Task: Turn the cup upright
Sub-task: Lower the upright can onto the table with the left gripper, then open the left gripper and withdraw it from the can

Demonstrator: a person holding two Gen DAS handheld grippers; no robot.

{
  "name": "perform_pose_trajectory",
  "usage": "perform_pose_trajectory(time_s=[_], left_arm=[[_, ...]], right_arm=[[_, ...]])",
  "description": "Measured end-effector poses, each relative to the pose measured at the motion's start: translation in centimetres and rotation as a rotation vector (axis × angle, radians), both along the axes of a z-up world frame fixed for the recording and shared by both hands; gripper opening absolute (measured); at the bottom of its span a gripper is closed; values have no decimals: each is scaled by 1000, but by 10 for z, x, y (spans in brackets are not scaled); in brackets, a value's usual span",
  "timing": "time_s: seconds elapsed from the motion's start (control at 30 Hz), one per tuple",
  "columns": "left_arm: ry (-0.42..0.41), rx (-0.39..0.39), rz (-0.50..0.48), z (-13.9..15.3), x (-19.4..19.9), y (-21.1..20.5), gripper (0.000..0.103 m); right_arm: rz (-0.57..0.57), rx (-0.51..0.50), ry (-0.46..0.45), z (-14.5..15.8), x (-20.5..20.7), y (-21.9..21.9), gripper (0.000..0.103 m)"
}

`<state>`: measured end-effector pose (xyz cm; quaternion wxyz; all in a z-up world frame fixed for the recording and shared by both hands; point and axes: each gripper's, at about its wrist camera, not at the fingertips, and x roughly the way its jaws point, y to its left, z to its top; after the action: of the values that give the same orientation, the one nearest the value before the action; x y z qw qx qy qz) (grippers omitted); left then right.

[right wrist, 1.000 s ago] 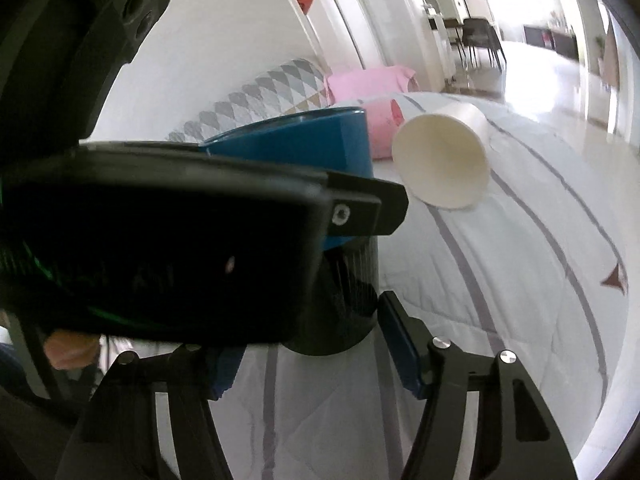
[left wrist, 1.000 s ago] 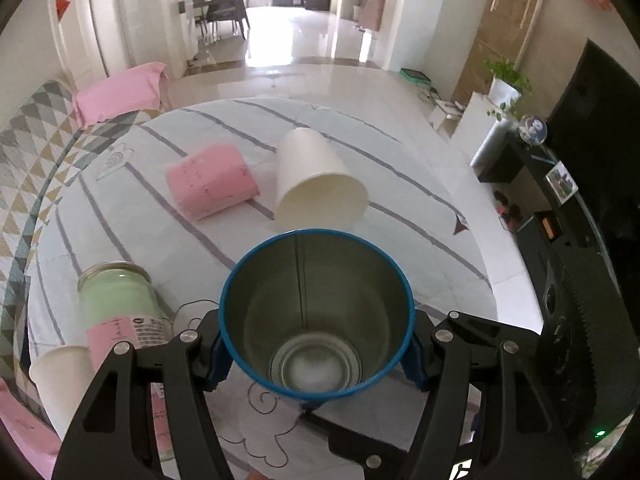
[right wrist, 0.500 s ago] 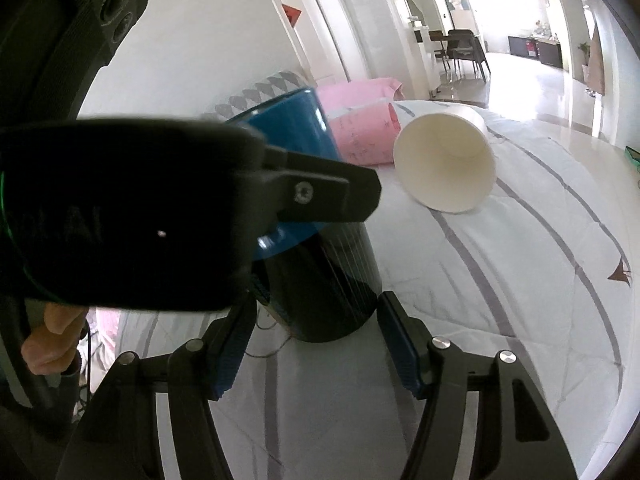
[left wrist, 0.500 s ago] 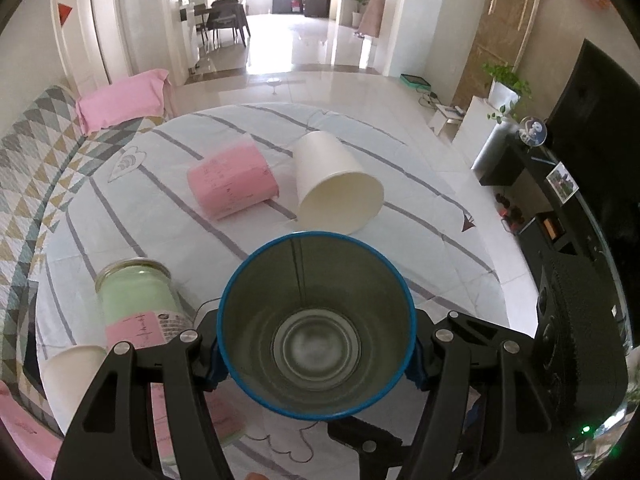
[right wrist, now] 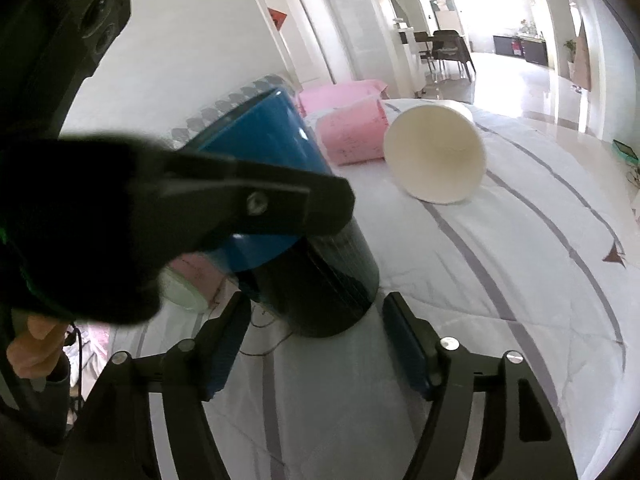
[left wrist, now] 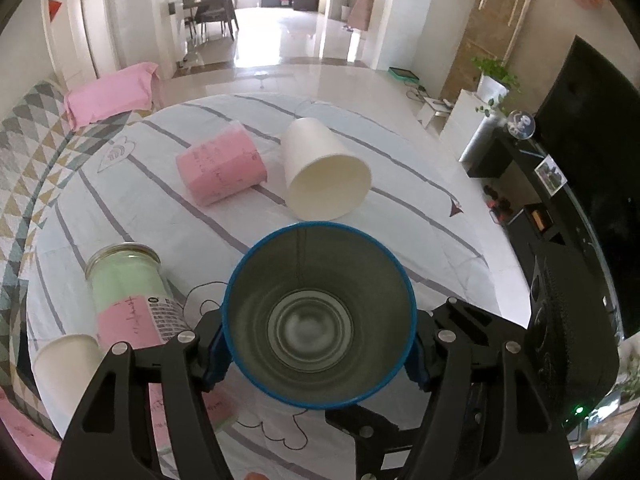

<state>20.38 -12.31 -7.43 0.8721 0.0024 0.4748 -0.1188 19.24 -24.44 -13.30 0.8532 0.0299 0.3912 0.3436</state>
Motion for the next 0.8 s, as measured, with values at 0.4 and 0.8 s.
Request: perform_pose_trajectory(time_s=[0.4,0.8], left_arm=[[15,-16,-16,3,-10,-1,75],[-19,-74,-10,18,-20,7,87]], right_arm=[[-31,-8,-22,7,-20,-5,78],[-50,-19,-38,12,-35,0,78]])
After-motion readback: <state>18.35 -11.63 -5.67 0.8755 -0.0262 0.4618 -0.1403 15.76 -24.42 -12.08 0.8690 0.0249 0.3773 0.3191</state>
